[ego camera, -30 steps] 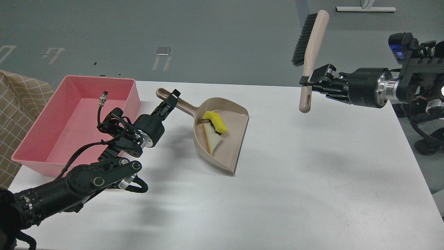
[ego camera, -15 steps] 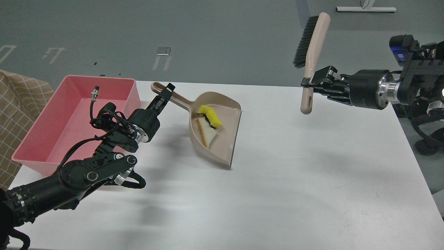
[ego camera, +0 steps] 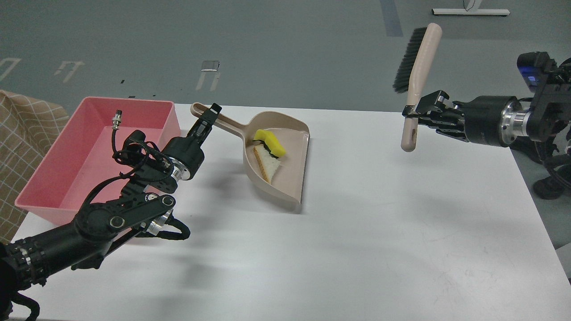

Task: Sweep and dump garbage into bin
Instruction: 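Raise the brush away from the dustpan with the right gripper, then lift the dustpan with the left gripper over the pink bin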

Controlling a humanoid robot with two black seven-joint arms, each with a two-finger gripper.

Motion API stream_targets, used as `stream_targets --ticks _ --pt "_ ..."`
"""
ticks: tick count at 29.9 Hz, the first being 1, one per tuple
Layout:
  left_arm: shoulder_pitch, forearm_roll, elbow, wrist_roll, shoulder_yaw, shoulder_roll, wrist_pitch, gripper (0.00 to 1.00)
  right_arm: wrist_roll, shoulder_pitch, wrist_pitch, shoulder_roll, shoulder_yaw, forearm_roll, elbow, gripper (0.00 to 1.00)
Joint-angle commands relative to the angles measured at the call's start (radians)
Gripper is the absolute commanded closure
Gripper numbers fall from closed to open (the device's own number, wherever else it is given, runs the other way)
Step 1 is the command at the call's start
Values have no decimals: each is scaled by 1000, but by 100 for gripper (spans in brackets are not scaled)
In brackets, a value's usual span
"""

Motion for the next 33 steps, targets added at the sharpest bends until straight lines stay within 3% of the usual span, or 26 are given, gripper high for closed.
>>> stream_targets --ticks 1,22,33 --pt "-1 -16 0 0 -20 14 0 100 0 -11 0 -10 0 0 0 100" --pt "-54 -145 -69 0 -29 162 -2 100 0 -34 0 -19 0 -1 -1 100" --pt "-71 -226 -87 2 -63 257 -111 100 0 -51 0 -20 0 -1 0 100"
